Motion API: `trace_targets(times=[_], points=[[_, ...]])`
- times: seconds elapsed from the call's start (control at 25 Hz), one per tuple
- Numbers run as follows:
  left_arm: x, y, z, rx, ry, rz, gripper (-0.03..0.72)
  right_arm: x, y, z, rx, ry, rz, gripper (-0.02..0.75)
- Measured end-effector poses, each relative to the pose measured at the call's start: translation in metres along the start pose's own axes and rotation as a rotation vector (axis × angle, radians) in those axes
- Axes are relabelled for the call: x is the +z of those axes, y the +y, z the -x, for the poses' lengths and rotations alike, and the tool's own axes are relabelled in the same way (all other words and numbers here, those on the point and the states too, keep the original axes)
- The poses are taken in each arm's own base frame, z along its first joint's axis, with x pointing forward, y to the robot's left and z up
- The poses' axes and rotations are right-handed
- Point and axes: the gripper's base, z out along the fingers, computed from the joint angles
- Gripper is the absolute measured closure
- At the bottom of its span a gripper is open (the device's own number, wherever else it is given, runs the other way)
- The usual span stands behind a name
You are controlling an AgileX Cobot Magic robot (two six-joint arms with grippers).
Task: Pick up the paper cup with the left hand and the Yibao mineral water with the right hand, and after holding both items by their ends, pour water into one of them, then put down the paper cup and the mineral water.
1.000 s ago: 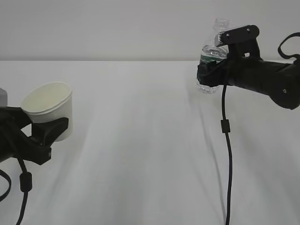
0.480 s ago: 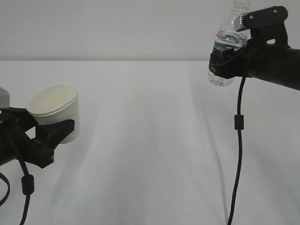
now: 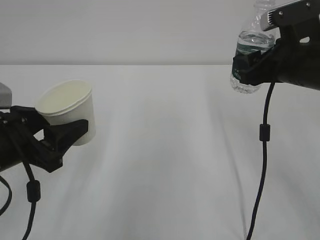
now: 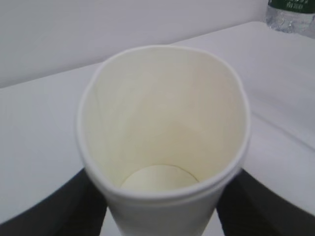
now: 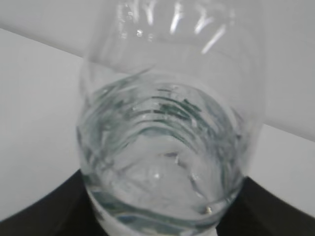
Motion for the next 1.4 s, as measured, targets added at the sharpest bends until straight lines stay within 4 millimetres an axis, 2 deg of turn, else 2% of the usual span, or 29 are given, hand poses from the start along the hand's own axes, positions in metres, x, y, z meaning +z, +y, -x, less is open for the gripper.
trace_targets(times=[0.32, 0.52, 0.88, 1.2, 1.4], points=[[0.016, 0.0, 0.023, 0.034, -0.015, -0.045, 0.227, 0.001, 0.013, 0.001, -0.042, 0.004, 0.043, 0.282], [0.028, 0.001, 0.024, 0.047, 0.014, -0.061, 0.228, 0.001, 0.015, 0.001, -0.052, 0.006, 0.057, 0.282], [0.04, 0.001, 0.012, 0.029, 0.048, -0.092, 0.251, 0.0, 0.017, -0.001, -0.105, 0.034, 0.076, 0.282], [0.052, -0.003, 0.03, 0.064, 0.01, -0.179, 0.259, 0.0, 0.019, -0.002, -0.127, 0.041, 0.1, 0.282], [0.064, -0.006, 0.032, 0.075, 0.033, -0.246, 0.26, 0.0, 0.02, -0.002, -0.149, 0.044, 0.117, 0.282]])
